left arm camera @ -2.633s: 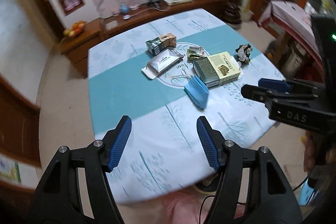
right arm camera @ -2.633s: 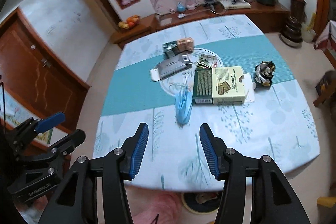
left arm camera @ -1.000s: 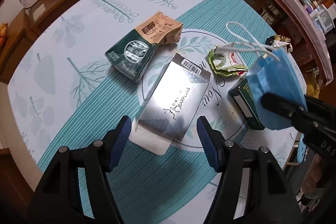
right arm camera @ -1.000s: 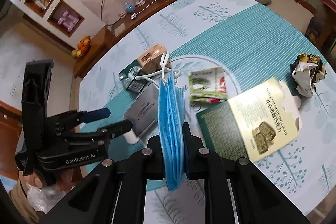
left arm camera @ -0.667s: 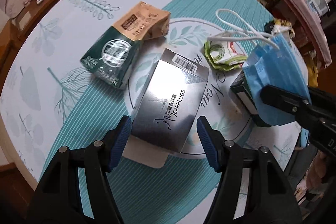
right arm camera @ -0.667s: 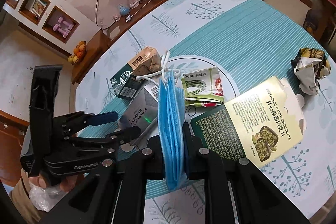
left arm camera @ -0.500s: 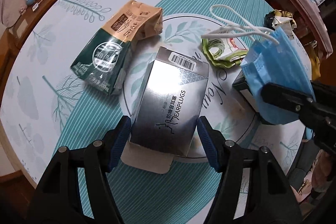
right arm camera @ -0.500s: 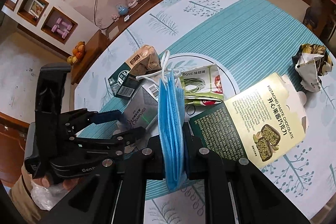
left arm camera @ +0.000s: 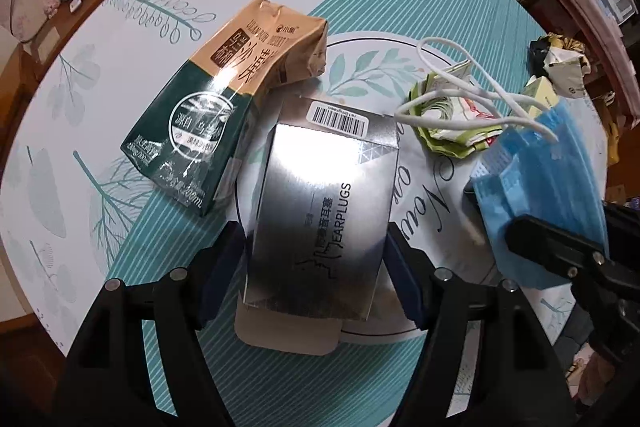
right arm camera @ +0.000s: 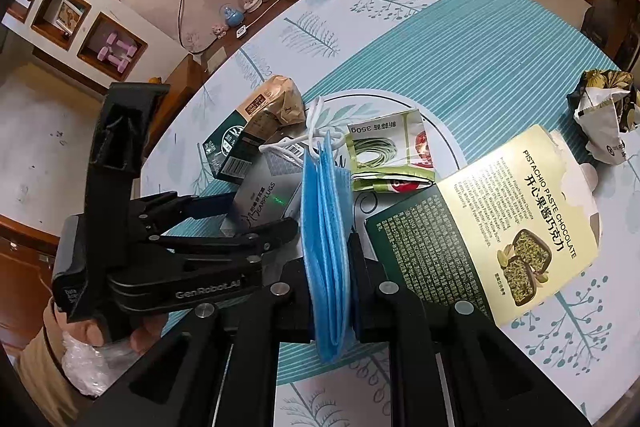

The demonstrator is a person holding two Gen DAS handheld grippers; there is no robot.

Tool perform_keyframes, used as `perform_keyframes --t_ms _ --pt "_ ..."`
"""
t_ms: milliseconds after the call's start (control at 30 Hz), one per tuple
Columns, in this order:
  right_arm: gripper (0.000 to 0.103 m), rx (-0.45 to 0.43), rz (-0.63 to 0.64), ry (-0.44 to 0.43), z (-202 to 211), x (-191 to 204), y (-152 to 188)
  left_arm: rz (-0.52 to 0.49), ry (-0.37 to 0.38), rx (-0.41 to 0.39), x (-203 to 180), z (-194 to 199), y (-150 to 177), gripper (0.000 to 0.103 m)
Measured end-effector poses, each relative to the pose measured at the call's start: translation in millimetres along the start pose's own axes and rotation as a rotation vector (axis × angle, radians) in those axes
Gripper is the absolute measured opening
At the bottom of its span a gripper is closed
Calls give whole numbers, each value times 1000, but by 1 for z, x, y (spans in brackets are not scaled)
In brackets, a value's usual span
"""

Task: Collect trash
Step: 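Grasp the silver EARPLUGS box with the left tool while the right tool holds the mask, then carry the EARPLUGS box and blue mask down over the floor bin with both tools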

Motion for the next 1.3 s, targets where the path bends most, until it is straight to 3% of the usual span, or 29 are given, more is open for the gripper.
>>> perform_keyframes --t_ms 300,633,1000,1200,1300 --pt "12 -9 -20 -19 10 -6 9 58 -52 -46 -9 11 12 61" --pt "12 -30 19 -48 49 -7 37 156 -17 -72 -29 69 81 61" --pt "12 -5 156 -77 115 -31 106 294 19 -143 -128 134 181 61" --pt "12 -1 283 -136 170 -63 152 409 -36 -221 -202 156 231 61" --pt "12 16 335 -171 193 -86 177 481 -52 -212 -241 152 256 61"
Point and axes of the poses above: each gripper's, at about its wrist camera, not at the fingertips, and z roughly against the way its jaws point, x to its left, y to its underside, the point moved 5 cm from there along -z, roughly the way its jaws point, and after that the axes turned 4 degrees about z, right-handed, at the moved point
